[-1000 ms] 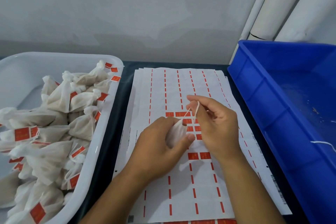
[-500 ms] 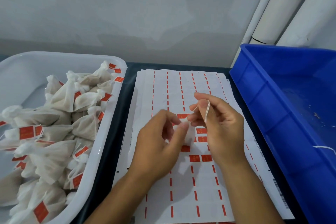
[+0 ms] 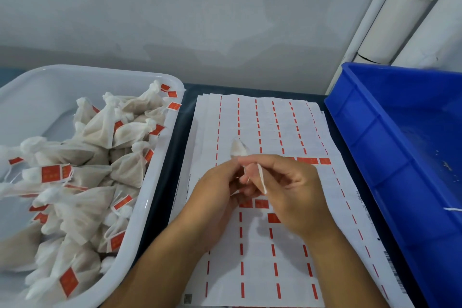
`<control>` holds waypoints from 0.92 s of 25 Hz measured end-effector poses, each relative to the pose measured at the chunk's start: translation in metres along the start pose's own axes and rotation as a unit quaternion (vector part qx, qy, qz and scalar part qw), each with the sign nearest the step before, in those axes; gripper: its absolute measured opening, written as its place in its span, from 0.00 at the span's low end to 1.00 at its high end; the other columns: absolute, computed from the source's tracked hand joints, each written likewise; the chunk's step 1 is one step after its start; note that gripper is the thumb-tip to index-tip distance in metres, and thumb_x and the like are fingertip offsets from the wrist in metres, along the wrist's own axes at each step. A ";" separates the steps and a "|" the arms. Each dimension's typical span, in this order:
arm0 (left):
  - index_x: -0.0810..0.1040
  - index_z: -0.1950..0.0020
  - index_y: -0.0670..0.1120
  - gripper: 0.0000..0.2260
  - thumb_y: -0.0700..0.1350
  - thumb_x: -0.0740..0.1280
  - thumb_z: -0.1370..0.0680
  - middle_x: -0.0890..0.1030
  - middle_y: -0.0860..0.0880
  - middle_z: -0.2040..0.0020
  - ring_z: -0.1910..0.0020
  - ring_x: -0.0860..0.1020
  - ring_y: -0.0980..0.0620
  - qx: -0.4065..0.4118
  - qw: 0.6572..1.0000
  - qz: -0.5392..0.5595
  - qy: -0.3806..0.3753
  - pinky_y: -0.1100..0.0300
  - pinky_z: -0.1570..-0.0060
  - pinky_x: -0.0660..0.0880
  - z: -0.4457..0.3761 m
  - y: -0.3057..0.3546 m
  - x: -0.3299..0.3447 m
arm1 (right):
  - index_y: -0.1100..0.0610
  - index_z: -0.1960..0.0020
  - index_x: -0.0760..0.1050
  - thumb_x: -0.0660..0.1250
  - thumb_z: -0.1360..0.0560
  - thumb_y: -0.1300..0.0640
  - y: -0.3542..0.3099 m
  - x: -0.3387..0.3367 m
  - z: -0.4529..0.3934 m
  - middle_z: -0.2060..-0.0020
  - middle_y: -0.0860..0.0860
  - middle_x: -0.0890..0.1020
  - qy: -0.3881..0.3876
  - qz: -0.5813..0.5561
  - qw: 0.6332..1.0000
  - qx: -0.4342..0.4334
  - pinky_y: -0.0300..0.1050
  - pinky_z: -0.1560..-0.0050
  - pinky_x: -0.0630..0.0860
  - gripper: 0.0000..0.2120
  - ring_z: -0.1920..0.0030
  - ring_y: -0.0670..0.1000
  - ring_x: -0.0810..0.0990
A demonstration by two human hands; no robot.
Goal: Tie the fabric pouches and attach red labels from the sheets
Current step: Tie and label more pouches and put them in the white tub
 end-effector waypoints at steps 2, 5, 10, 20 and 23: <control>0.84 0.43 0.38 0.18 0.46 0.57 0.16 0.85 0.40 0.50 0.51 0.83 0.46 -0.015 0.996 0.090 0.005 0.54 0.53 0.82 0.001 0.001 -0.004 | 0.46 0.41 0.85 0.69 0.19 0.54 0.005 0.005 0.002 0.52 0.43 0.87 -0.027 0.024 0.999 0.033 0.42 0.55 0.85 0.09 0.51 0.51 0.87; 0.82 0.44 0.39 0.19 0.51 0.57 0.15 0.85 0.38 0.43 0.41 0.84 0.41 -0.040 0.982 0.184 0.014 0.46 0.37 0.77 0.002 0.003 -0.009 | 0.43 0.39 0.83 0.67 0.18 0.54 0.011 0.006 0.000 0.48 0.39 0.86 -0.054 0.061 0.994 0.068 0.37 0.57 0.83 0.11 0.48 0.47 0.86; 0.69 0.67 0.48 0.22 0.53 0.56 0.14 0.80 0.42 0.55 0.54 0.82 0.46 -0.017 0.990 0.135 0.024 0.49 0.45 0.78 0.002 0.009 -0.013 | 0.44 0.46 0.82 0.66 0.17 0.56 0.019 0.000 -0.004 0.64 0.49 0.84 -0.030 0.017 0.987 0.156 0.37 0.64 0.79 0.08 0.67 0.46 0.81; 0.87 0.57 0.47 0.10 0.47 0.66 0.23 0.87 0.49 0.48 0.52 0.86 0.53 -0.016 0.982 0.185 0.037 0.55 0.49 0.78 -0.003 0.004 -0.018 | 0.43 0.49 0.83 0.66 0.17 0.54 0.029 -0.011 -0.005 0.64 0.52 0.82 0.065 -0.124 0.953 0.270 0.37 0.64 0.77 0.08 0.68 0.46 0.76; 0.78 0.64 0.51 0.19 0.55 0.58 0.17 0.87 0.47 0.51 0.51 0.86 0.48 -0.008 0.997 0.049 0.056 0.58 0.54 0.81 -0.004 0.000 -0.020 | 0.40 0.49 0.80 0.66 0.17 0.51 0.031 -0.013 -0.004 0.64 0.49 0.83 0.081 -0.048 0.961 0.261 0.36 0.63 0.78 0.07 0.68 0.45 0.78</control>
Point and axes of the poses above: each hand's wrist, its own z-axis away from the middle knuckle, its own x-axis out of the palm, y = z × x, the point moved 4 cm from there along -z, towards the middle knuckle
